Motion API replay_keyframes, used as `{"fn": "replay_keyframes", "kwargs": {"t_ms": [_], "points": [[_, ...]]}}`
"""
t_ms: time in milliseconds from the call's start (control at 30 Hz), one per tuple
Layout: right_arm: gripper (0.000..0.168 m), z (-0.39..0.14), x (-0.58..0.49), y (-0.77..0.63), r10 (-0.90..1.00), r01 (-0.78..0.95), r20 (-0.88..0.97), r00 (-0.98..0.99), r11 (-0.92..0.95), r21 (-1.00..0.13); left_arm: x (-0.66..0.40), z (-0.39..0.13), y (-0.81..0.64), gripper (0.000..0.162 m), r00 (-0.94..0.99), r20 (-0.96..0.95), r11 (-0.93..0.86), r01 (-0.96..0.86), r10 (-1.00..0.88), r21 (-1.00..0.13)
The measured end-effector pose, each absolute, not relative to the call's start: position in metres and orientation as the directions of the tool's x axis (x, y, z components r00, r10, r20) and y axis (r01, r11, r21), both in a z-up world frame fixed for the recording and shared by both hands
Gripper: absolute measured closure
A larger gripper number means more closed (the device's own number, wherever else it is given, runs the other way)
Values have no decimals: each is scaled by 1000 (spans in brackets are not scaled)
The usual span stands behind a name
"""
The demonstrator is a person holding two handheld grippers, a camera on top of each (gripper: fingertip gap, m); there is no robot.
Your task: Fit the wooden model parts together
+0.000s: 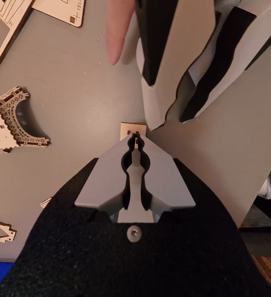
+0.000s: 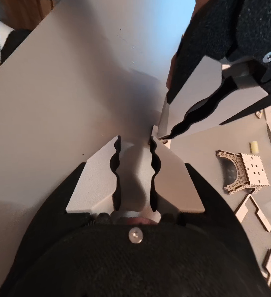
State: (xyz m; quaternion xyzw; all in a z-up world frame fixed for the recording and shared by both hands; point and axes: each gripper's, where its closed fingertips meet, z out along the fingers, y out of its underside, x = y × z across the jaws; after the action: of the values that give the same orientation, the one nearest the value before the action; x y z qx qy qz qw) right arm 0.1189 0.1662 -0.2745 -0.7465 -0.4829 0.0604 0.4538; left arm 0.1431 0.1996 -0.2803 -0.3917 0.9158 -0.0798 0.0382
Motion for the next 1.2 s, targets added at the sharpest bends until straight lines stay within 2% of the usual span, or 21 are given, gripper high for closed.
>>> {"fn": "replay_keyframes", "kwargs": {"t_ms": [67, 133, 333, 367, 433, 500, 633, 667, 767, 867, 1067, 1200], "points": [[132, -274, 121, 166, 776, 648, 321, 544, -146, -747, 143, -281, 196, 162, -693, 8, 679, -709, -721, -190], [121, -273, 128, 170, 755, 623, 296, 586, -185, -760, 144, -281, 196, 162, -689, 15, 674, -712, -724, -196], [103, -272, 178, 195, 568, 541, 286, 772, -350, -765, 142, -281, 196, 162, -685, 17, 669, -715, -728, -203], [105, -273, 184, 197, 544, 527, 282, 790, -370, -765, 141, -281, 196, 162, -685, 20, 668, -716, -728, -205], [96, -272, 196, 203, 480, 475, 255, 840, -422, -772, 141, -281, 197, 162, -686, 23, 667, -714, -727, -212], [92, -273, 206, 211, 414, 376, 167, 895, -496, -783, 140, -281, 197, 162, -690, 23, 670, -709, -723, -220], [85, -270, 188, 224, 404, 124, -181, 896, -622, -773, 139, -281, 197, 161, -707, -6, 689, -687, -707, -231], [83, -272, 189, 227, 396, 120, -200, 896, -650, -751, 139, -281, 197, 162, -708, -13, 690, -684, -706, -237], [65, -280, 204, 235, 373, 220, -80, 924, -691, -688, 139, -281, 197, 161, -701, -19, 681, -686, -713, -257], [66, -284, 206, 239, 376, 239, -76, 923, -719, -652, 139, -281, 197, 162, -693, -13, 669, -691, -721, -274], [62, -282, 205, 241, 380, 206, -123, 917, -714, -669, 139, -281, 197, 161, -694, -17, 670, -687, -720, -281], [63, -287, 207, 239, 392, 265, -32, 919, -677, -687, 139, -281, 197, 161, -699, -25, 678, -683, -715, -273]]}}
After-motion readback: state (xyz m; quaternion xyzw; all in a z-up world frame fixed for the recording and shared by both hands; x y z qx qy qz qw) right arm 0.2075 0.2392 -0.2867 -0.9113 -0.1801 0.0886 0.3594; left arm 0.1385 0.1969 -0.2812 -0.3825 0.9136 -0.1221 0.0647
